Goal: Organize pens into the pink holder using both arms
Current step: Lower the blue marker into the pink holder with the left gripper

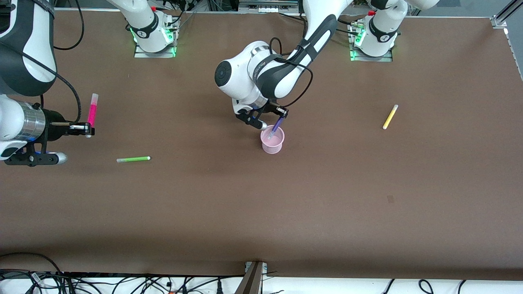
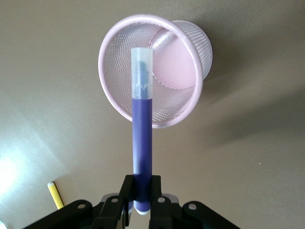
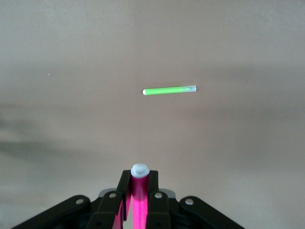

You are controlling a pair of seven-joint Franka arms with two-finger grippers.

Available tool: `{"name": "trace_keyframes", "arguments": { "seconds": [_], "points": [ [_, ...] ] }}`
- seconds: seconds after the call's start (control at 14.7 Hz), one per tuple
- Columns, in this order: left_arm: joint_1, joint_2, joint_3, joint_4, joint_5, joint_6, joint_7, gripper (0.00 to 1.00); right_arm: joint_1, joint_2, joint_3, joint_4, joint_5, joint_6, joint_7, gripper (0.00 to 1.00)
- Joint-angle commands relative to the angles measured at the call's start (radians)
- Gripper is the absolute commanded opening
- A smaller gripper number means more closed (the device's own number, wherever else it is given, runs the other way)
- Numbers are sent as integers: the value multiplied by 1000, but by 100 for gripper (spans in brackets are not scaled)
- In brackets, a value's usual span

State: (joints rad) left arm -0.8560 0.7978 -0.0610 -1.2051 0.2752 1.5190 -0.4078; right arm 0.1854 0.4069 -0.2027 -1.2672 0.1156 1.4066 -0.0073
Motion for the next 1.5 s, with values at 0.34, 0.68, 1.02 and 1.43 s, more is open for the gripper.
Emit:
{"name": "trace_keyframes", "arguments": {
  "seconds": [0.34,0.68,1.02,1.43],
  "points": [
    [-31,29,29,53,41,-33,0,12,-3,-3,0,16,-10,-21,-10,0],
    [-61,61,64,84,61,-31,0,12,-3,-3,0,16,-10,-21,-10,0],
    [-61,86,62,127,65,-46,0,12,-4,-3,0,16,-10,-21,-10,0],
    [-61,81,62,125,67,-65,1,13,-4,-3,0,16,-10,-21,-10,0]
  ]
}}
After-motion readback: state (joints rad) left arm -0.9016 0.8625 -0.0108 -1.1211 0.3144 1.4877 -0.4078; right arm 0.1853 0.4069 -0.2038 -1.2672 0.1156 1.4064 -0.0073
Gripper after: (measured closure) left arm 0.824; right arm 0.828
